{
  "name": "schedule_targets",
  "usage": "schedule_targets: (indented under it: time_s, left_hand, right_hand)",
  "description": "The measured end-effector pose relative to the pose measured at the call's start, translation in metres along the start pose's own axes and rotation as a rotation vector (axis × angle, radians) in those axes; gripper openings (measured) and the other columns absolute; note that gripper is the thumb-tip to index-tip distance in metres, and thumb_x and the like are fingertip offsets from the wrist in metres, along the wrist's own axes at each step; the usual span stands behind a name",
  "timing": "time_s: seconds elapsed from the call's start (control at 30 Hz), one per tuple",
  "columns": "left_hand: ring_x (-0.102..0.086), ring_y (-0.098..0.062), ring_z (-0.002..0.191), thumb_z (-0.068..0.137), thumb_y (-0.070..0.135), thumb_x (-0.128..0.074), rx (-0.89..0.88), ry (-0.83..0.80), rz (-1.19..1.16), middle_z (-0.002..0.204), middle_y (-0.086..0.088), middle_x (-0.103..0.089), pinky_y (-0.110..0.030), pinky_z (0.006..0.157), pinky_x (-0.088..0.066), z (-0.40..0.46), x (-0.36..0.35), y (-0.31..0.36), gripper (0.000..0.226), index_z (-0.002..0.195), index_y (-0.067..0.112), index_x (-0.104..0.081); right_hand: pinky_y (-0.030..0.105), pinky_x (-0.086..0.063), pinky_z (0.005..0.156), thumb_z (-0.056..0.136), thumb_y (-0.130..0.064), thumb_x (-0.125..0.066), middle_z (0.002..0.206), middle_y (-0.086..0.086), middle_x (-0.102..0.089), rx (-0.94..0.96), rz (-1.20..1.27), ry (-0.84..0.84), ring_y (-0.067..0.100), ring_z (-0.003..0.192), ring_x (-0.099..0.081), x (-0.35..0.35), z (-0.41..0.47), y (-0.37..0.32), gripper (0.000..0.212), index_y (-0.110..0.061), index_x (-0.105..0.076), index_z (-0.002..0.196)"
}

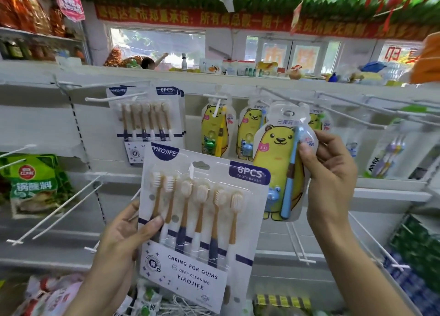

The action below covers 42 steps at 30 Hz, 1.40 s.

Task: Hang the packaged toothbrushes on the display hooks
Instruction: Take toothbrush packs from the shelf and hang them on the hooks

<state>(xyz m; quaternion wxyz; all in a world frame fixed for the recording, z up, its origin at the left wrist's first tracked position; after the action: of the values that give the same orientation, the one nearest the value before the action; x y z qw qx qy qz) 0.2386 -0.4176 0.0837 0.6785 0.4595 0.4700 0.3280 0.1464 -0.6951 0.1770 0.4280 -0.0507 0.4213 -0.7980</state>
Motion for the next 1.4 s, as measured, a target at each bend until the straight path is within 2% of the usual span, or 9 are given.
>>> schedule_targets:
  time_s: [0.17,0.33,0.47,0.63,0.8,0.93,1.2,1.3,1.4]
  left_hand:
    - [-0.075,-0.025,0.074,0.071,0.001,-0.064,0.023,0.006,0.010,0.097,-0.016,-0.076,-0.029,0.057,-0.060,-0.007,-0.009,-0.009,0.041,0.110,0.013,-0.066]
    - [-0.075,-0.026,0.074,0.069,-0.001,-0.067,0.006,0.027,-0.031,0.097,-0.017,-0.076,-0.028,0.057,-0.060,-0.020,-0.015,-0.015,0.038,0.104,0.013,-0.069]
    - [-0.076,-0.026,0.077,0.054,0.018,-0.092,-0.033,0.046,-0.047,0.098,-0.016,-0.077,-0.029,0.058,-0.060,-0.030,-0.019,-0.014,0.042,0.093,0.021,-0.077]
    - [-0.076,-0.024,0.082,0.072,-0.001,-0.065,-0.044,0.139,-0.054,0.104,-0.015,-0.076,-0.027,0.062,-0.060,-0.043,-0.007,-0.016,0.036,0.104,0.015,-0.074]
    - [-0.075,-0.022,0.076,0.075,0.003,-0.066,-0.055,0.238,-0.049,0.100,-0.013,-0.077,-0.029,0.059,-0.061,-0.056,0.009,-0.014,0.034,0.106,0.015,-0.071]
    - [-0.074,-0.019,0.068,0.076,0.005,-0.067,-0.044,0.294,-0.050,0.092,-0.011,-0.077,-0.027,0.053,-0.059,-0.061,0.022,-0.014,0.030,0.103,0.015,-0.070]
    - [-0.075,-0.020,0.076,0.076,0.011,-0.071,-0.047,0.321,-0.013,0.101,-0.011,-0.077,-0.027,0.055,-0.058,-0.059,0.046,-0.012,0.030,0.105,0.016,-0.068]
    - [-0.075,-0.021,0.078,0.076,0.011,-0.071,-0.048,0.313,-0.005,0.102,-0.010,-0.077,-0.029,0.057,-0.060,-0.055,0.055,-0.010,0.032,0.108,0.015,-0.067]
    - [-0.075,-0.024,0.083,0.077,0.012,-0.072,-0.050,0.294,0.014,0.104,-0.010,-0.076,-0.034,0.063,-0.062,-0.049,0.064,-0.009,0.033,0.110,0.015,-0.067]
  right_hand:
    - [0.024,-0.060,0.070,0.097,-0.008,-0.061,0.096,0.000,-0.077,-0.055,-0.115,-0.057,0.012,0.090,-0.074,0.001,0.016,0.011,0.013,-0.010,-0.063,0.109]
    - [0.030,-0.060,0.075,0.096,-0.010,-0.063,0.099,0.002,-0.074,-0.072,-0.276,-0.102,0.010,0.090,-0.072,-0.001,0.054,0.048,0.008,-0.011,-0.061,0.104]
    - [0.028,-0.060,0.074,0.097,-0.013,-0.063,0.103,0.006,-0.074,-0.124,-0.344,-0.116,0.006,0.088,-0.071,-0.008,0.089,0.081,0.015,-0.006,-0.063,0.110]
    - [0.051,-0.059,0.085,0.093,-0.028,-0.064,0.104,0.004,-0.074,-0.144,-0.465,-0.129,0.018,0.095,-0.071,-0.017,0.122,0.117,0.022,-0.013,-0.065,0.109]
    - [0.043,-0.059,0.087,0.098,-0.021,-0.061,0.107,0.008,-0.072,-0.199,-0.462,-0.112,0.019,0.096,-0.070,-0.028,0.138,0.135,0.021,-0.006,-0.063,0.113]
    - [0.025,-0.054,0.071,0.099,-0.021,-0.060,0.109,0.009,-0.071,-0.213,-0.472,-0.092,0.018,0.093,-0.068,-0.030,0.141,0.144,0.025,-0.003,-0.064,0.116]
    - [0.035,-0.049,0.090,0.081,-0.014,-0.067,0.130,0.012,-0.053,-0.082,-0.632,0.037,0.019,0.107,-0.055,-0.012,0.109,0.123,0.052,-0.010,-0.049,0.130]
    - [0.039,-0.053,0.093,0.084,-0.005,-0.063,0.121,0.013,-0.058,0.001,-0.582,-0.019,0.017,0.099,-0.056,-0.019,0.068,0.096,0.038,-0.009,-0.057,0.121]
    - [0.037,-0.058,0.087,0.097,-0.014,-0.061,0.095,0.006,-0.072,-0.131,-0.380,-0.312,0.020,0.088,-0.068,-0.046,0.012,0.066,0.009,-0.015,-0.069,0.100]
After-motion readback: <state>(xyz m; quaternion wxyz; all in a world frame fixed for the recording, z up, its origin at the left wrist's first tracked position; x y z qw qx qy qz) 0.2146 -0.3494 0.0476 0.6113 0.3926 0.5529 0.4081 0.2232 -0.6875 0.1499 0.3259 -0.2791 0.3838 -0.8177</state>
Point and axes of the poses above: each hand's wrist, its own z-axis towards the middle knuckle, its own x-axis out of the back of the hand, y = z × x, the point moved 3 cm from there along z, towards the middle knuckle
